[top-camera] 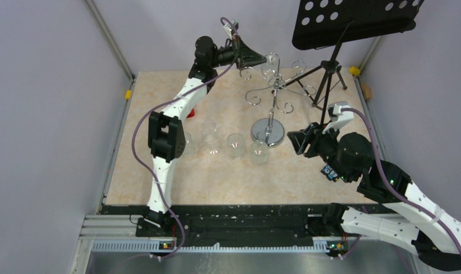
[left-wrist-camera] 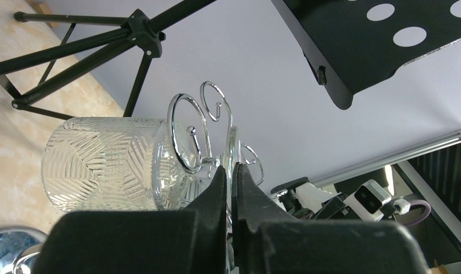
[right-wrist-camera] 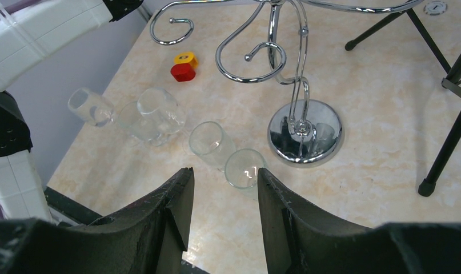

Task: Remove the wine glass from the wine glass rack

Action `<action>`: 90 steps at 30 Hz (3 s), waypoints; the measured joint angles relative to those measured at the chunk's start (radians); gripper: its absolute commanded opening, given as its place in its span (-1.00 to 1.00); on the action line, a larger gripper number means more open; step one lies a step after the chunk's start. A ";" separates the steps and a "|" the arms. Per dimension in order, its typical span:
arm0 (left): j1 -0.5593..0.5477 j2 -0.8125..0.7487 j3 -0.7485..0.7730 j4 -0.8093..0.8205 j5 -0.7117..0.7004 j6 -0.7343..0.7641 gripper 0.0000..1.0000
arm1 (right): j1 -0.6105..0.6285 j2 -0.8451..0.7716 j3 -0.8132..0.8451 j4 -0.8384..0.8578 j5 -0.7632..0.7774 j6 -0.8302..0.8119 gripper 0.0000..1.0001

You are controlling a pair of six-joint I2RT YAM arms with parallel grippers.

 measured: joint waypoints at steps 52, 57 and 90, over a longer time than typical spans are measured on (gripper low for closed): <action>0.311 -1.095 -1.043 0.060 -0.268 -0.167 -1.00 | 0.000 -0.002 -0.130 0.336 -0.241 0.064 0.41; 0.302 -1.244 -1.078 -0.042 -0.286 -0.178 -1.00 | 0.000 0.004 -0.199 0.510 -0.295 0.095 0.43; -0.155 -1.417 -1.161 -0.096 -0.431 -0.366 -1.00 | -0.005 0.131 -0.418 1.317 -0.487 0.357 0.38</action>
